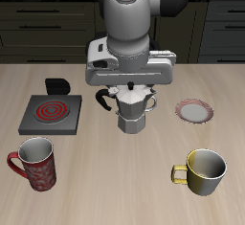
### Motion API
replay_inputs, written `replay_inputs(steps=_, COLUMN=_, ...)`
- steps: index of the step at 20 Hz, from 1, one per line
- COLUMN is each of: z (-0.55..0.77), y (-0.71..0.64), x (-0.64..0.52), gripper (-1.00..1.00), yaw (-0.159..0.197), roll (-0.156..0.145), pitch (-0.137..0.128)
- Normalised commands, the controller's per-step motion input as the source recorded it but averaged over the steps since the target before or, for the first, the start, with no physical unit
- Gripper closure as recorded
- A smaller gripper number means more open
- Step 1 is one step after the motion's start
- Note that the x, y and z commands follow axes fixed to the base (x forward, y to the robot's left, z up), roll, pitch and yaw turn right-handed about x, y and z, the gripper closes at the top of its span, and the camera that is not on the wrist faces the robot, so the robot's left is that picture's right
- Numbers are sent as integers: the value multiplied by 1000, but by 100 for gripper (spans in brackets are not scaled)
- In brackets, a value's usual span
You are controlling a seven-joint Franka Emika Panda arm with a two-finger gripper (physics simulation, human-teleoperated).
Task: Place the moka pot on the stove
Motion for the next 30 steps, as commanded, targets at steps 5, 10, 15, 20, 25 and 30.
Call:
replay_inputs(steps=5, z=35, y=-37, x=-534, gripper=100, yaw=34, roll=57, pitch=-12)
replay_inputs(steps=10, z=4, y=-106, x=-367, gripper=100, yaw=-4, roll=28, pitch=19)
replay_inputs(steps=15, z=94, y=-246, x=-315, gripper=100, yaw=-14, roll=8, pitch=-17)
replay_inputs(steps=20, z=46, y=-280, x=-250, gripper=100, yaw=-16, roll=-5, pitch=-12)
replay_inputs(steps=25, z=2, y=-306, x=-246, gripper=100, yaw=1, roll=-44, pitch=-24)
replay_inputs(steps=30, z=-115, y=-197, x=-172, gripper=100, yaw=10, roll=-25, pitch=4)
